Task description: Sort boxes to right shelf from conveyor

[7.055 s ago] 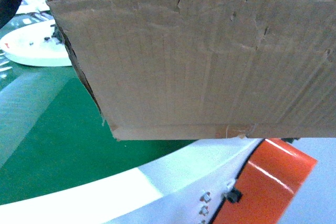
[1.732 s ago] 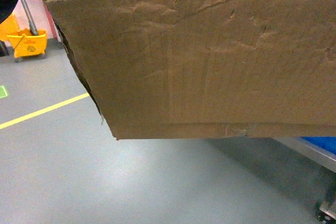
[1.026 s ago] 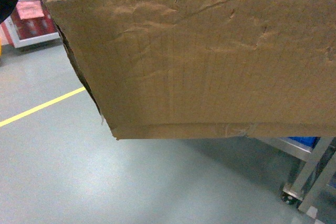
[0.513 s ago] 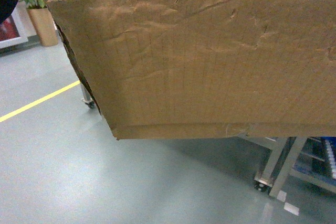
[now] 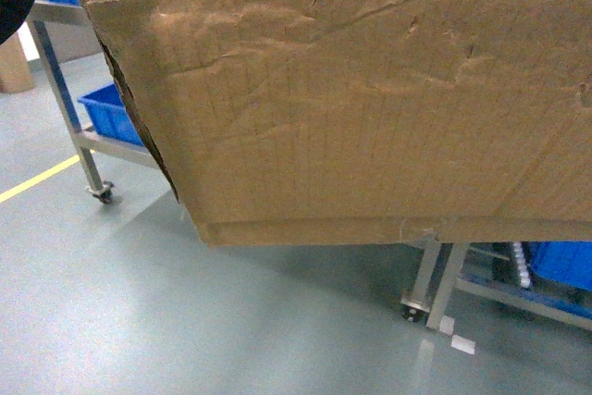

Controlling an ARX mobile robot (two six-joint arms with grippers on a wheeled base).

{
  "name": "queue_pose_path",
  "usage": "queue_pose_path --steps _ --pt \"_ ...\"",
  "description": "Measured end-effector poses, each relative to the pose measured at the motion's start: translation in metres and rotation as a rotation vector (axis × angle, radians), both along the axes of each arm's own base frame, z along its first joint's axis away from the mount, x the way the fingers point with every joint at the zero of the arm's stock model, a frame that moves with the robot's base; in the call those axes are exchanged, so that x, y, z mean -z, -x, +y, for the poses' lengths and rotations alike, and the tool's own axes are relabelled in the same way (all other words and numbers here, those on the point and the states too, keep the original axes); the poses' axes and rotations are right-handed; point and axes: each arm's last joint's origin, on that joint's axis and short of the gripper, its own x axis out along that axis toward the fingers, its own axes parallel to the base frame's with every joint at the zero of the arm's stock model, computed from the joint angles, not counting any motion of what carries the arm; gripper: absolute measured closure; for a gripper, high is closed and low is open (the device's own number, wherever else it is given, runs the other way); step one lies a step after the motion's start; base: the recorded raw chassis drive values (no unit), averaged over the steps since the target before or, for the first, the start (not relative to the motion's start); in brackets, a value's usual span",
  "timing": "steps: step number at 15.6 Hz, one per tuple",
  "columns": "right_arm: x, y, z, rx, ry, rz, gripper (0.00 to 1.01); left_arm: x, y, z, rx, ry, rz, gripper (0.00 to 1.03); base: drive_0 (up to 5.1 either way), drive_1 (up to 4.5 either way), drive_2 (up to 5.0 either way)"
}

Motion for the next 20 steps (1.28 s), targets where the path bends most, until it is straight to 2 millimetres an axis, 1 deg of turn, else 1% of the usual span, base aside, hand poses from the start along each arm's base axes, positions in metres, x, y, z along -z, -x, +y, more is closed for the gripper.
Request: queue_pose_path --steps 10,13,19,20 --pt "0.0000 0.0000 0.0000 0.000 0.000 0.000 0.99 -0.0001 0.0000 0.0000 0.000 0.000 0.000 1.01 -1.5 -1.48 -1.5" --pt "0.0000 0.0000 -0.0008 0.002 0.000 0.000 0.99 0.0002 -0.0001 -0.0002 0.002 0.000 0.001 1.01 -0.6 -0.62 -0.6" --pt "-0.0001 0.0000 -0.0016 0.003 0.002 -0.003 0.99 -0.0001 -0.0001 -0.0003 0.002 0.001 -0.002 1.01 0.0 4.06 -4.0" --pt "0.0000 0.0001 -0.0016 0.003 0.002 -0.002 0.99 0.0001 0.0000 -0.0003 0.003 0.000 0.000 1.01 3.2 1.63 -4.9"
